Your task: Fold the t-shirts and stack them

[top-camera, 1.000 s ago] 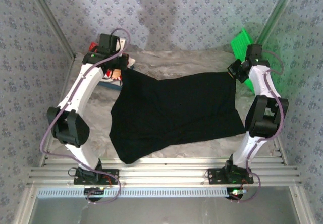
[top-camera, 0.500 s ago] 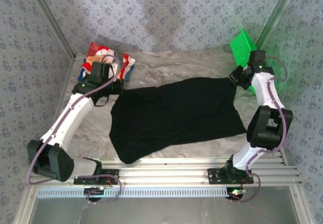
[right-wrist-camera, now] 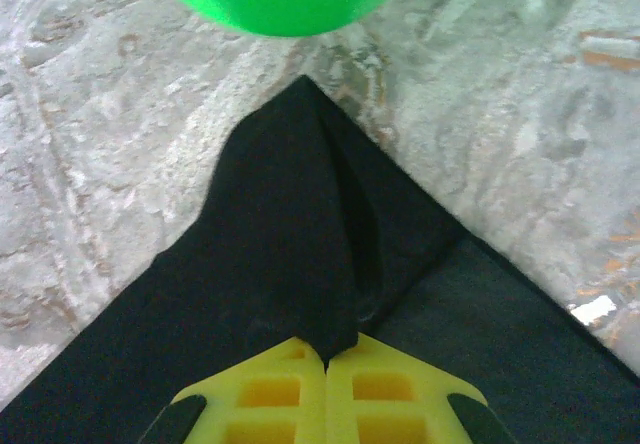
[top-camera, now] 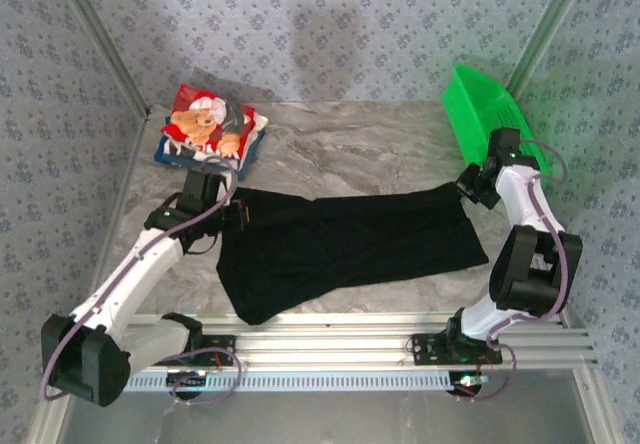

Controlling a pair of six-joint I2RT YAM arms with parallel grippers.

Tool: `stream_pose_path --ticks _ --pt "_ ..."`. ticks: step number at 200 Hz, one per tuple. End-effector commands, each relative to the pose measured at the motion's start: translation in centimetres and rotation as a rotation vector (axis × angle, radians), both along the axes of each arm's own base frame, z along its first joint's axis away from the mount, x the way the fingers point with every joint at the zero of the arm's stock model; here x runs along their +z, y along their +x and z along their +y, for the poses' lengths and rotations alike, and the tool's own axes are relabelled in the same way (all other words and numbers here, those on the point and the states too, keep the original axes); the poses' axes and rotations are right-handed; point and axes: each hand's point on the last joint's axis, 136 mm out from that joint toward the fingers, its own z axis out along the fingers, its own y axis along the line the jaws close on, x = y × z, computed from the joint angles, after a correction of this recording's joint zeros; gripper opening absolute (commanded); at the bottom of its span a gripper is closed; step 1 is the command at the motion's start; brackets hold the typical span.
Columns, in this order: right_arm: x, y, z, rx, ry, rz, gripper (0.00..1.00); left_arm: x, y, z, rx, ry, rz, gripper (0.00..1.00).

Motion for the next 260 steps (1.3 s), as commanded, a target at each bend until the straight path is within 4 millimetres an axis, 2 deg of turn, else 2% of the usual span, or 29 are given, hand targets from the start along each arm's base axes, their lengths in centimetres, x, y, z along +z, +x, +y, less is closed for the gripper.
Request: stream_pose_path --ticks 1,26,84,165,230,260 --pt "-1.1 -2.3 -1.4 -0.024 -0.067 0.066 0.0 -0.7 -1.1 -0.1 0.031 -0.037 0.018 0.0" --pt "-2.3 -3.2 -1.9 -0.039 -0.084 0.111 0.0 -2.4 -2.2 0.2 0.061 -0.03 0.069 0.0" --pt "-3.5 -3.4 -2.2 -0.029 -0.104 0.137 0.0 -5.0 -4.3 0.0 0.094 -0.024 0.131 0.0" --pt "-4.3 -2.4 -2.4 -0.013 -0.107 0.15 0.0 -4.7 -7.1 0.4 0.147 -0.091 0.127 0.0" --pt "-5.0 -2.5 -2.5 -0.006 -0.107 0.168 0.0 -5.7 -8.7 -0.9 0.132 -0.095 0.15 0.0" --pt "-5.4 -2.5 -2.5 -0.005 -0.105 0.175 0.0 -7.3 -9.7 -0.8 0.135 -0.06 0.187 0.0"
